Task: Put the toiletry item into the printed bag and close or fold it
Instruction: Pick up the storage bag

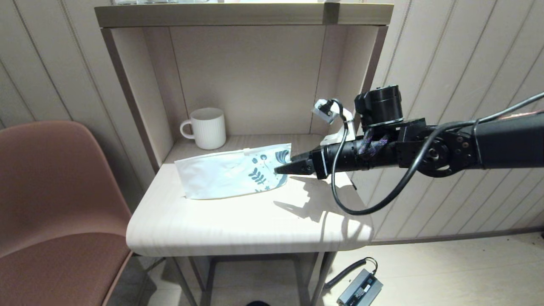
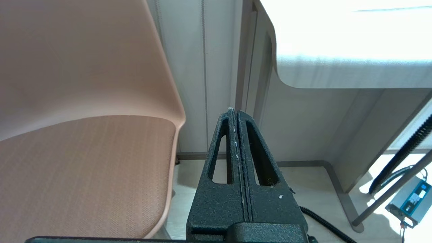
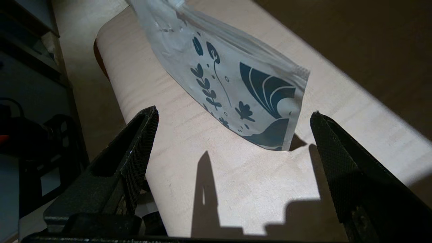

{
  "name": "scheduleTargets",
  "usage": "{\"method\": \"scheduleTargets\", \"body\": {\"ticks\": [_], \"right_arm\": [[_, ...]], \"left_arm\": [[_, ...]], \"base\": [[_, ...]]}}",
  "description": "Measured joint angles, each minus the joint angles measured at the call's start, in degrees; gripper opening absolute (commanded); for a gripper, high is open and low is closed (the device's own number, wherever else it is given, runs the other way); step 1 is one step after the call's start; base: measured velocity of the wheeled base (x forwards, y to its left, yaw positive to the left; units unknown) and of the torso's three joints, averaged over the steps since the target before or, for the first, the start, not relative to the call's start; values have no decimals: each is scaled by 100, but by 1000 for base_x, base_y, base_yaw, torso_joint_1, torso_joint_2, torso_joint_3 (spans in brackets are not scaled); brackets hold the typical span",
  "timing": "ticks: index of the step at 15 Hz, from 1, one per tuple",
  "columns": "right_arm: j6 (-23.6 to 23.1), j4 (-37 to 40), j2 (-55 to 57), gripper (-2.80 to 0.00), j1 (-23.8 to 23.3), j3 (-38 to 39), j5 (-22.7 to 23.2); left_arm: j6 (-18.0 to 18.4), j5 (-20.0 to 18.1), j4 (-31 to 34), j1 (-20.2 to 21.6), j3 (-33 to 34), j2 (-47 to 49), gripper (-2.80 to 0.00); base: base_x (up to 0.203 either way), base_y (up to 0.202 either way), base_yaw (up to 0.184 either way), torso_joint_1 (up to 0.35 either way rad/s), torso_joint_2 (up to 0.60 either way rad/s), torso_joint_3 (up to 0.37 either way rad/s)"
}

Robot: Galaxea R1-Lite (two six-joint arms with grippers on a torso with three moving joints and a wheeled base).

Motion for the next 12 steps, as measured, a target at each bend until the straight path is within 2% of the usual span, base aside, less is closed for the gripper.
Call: {"method": "scheduleTargets", "body": {"ticks": [9,12], "right_arm": [[-210,-42,499,0,-175,-414,78],[-247,-38,585,0,-144,-530,268]], "left_arm": [[2,0,0,0,0,0,-280],[2,-2,5,0,0,0,-280]], "base": [[0,0,0,0,0,0],[0,0,0,0,0,0]]}}
